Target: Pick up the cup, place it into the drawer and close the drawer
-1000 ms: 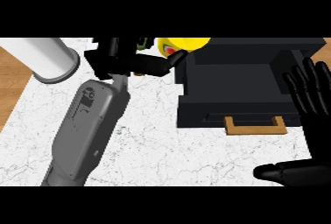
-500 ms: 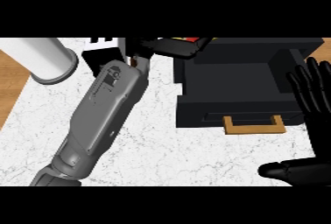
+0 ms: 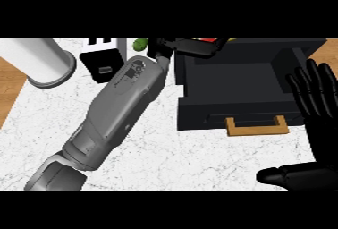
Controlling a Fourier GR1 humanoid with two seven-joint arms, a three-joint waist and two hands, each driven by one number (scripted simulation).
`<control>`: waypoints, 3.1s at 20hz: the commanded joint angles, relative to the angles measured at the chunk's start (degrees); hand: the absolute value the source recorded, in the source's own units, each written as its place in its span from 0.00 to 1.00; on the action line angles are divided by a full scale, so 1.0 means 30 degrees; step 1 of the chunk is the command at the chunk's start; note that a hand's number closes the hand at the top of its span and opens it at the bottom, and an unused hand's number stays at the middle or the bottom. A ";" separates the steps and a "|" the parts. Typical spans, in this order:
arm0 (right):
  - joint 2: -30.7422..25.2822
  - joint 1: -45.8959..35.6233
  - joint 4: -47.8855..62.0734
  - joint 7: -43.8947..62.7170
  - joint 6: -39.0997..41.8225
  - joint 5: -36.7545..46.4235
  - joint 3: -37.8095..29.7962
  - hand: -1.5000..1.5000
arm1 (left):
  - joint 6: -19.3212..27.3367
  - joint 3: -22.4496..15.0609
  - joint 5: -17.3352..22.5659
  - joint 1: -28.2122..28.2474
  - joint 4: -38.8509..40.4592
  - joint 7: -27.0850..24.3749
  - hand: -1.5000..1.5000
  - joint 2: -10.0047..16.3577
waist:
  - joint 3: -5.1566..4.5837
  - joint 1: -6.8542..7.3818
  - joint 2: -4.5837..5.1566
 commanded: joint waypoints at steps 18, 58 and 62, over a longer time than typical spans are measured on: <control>0.0142 -0.0595 0.0497 -0.0546 0.0376 -0.0110 0.0400 0.00 | 0.1933 -0.6923 0.3517 -0.2619 0.5732 -0.0084 1.00 -0.0002 | 0.0030 -0.1259 0.0321; -0.3146 0.1779 -0.0326 -0.0335 0.4131 0.3238 0.1106 1.00 | 0.0968 -0.3521 0.8352 0.9136 -1.0912 0.0461 0.00 0.7841 | -0.0009 0.1279 -0.0302; -0.2994 0.0296 0.1199 -0.0100 0.3559 0.5271 0.1910 1.00 | -0.0667 -0.3011 0.8625 1.2458 -1.2859 0.0026 0.00 0.8771 | -0.0017 0.1204 -0.0188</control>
